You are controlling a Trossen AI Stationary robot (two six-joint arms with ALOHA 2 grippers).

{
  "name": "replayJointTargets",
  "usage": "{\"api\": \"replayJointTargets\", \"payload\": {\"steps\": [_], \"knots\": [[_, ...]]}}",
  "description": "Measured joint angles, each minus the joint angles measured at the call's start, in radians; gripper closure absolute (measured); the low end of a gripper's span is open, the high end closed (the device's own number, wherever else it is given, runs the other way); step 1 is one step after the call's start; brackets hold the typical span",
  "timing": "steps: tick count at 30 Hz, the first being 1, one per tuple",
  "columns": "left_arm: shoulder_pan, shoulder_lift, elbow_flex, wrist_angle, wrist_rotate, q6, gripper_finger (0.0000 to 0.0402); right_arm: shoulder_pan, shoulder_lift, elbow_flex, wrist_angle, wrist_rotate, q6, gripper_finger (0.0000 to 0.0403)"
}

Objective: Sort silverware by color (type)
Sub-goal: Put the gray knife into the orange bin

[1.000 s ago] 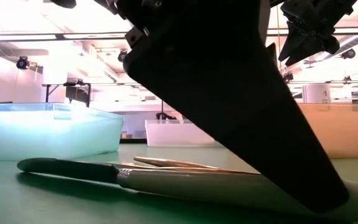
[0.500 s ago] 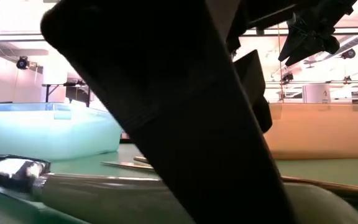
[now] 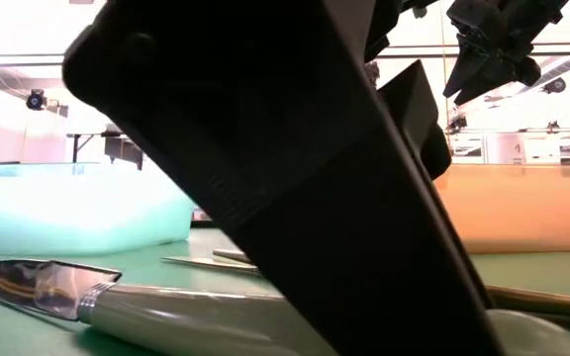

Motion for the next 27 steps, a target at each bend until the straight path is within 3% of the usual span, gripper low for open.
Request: {"api": "replayJointTargets", "payload": {"steps": [7,11,17,27], "knots": [[-0.011,0.002,0.0,0.01,-0.021,-0.076,0.0376,0.0,0.0,0.0,0.0,0.0,0.0,0.025],[-0.011,0.005,-0.002,0.059,-0.021,-0.147,0.0377,0.0,0.0,0.0,0.0,0.0,0.0,0.025],[-0.019,0.006,0.011,0.03,-0.076,-0.168,0.0389,0.0,0.0,0.0,0.0,0.0,0.0,0.025],[-0.012,-0.014,0.008,0.045,-0.078,-0.197,0.0389,0.0,0.0,0.0,0.0,0.0,0.0,0.025]]}}
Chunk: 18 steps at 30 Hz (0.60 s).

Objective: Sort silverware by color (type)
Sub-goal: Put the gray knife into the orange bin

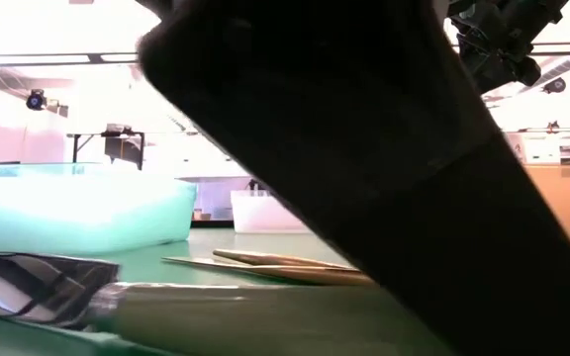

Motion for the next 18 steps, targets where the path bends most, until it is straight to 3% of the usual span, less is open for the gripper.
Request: {"api": "replayJointTargets", "payload": {"steps": [4,8,12,18], "knots": [[0.013,-0.022,-0.002,0.015,-0.037,-0.009,0.0389,0.0,0.0,0.0,0.0,0.0,0.0,0.025],[0.067,-0.052,-0.006,-0.024,-0.192,-0.046,0.0389,0.0,0.0,0.0,0.0,0.0,0.0,0.025],[0.135,-0.076,-0.005,-0.012,-0.267,-0.165,0.0389,0.0,0.0,0.0,0.0,0.0,0.0,0.025],[0.154,-0.077,0.074,0.007,-0.283,-0.233,0.0389,0.0,0.0,0.0,0.0,0.0,0.0,0.025]]}}
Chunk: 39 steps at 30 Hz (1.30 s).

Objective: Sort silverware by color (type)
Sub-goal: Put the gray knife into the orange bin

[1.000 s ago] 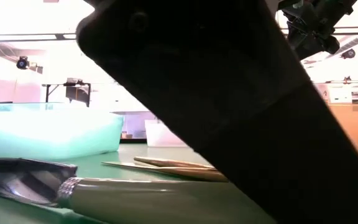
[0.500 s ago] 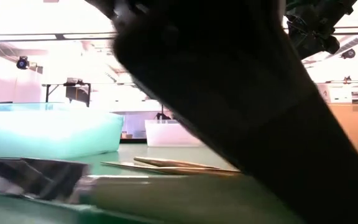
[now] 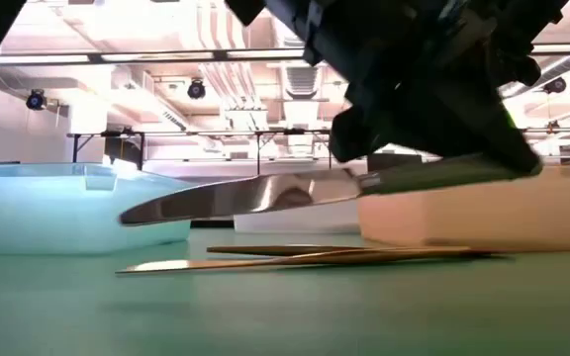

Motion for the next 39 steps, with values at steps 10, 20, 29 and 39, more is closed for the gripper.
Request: {"api": "replayJointTargets", "payload": {"steps": [10,20,29,39], "knots": [[0.017,0.007,0.1,-0.056,-0.026,0.034,0.0389,0.0,0.004,0.0,0.008,0.0,0.0,0.025],[0.075,0.006,0.362,-0.056,-0.215,0.214,0.0389,0.0,0.005,0.0,0.019,-0.106,-0.043,0.025],[0.072,0.002,0.595,-0.039,-0.315,0.436,0.0389,0.0,0.004,0.0,-0.121,-0.106,-0.045,0.025],[0.133,0.114,0.554,0.242,-0.343,0.562,0.0389,-0.013,-0.071,0.0,-0.126,0.147,0.029,0.025]]}}
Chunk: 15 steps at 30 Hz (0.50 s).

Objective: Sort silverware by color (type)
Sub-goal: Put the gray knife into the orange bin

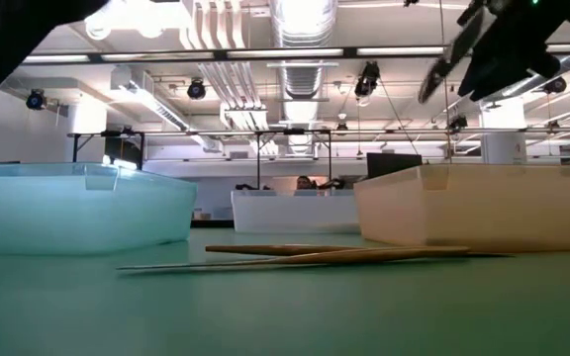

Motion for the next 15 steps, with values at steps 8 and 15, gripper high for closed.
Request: {"api": "replayJointTargets", "payload": {"steps": [8,15], "knots": [[0.069,0.108,0.004,-0.003,0.114,-0.005,0.0389,-0.015,-0.095,0.01,0.045,0.052,0.043,0.025],[0.133,0.173,0.004,-0.128,0.262,-0.114,0.0389,-0.015,-0.1,0.01,0.05,0.043,0.064,0.025]]}}
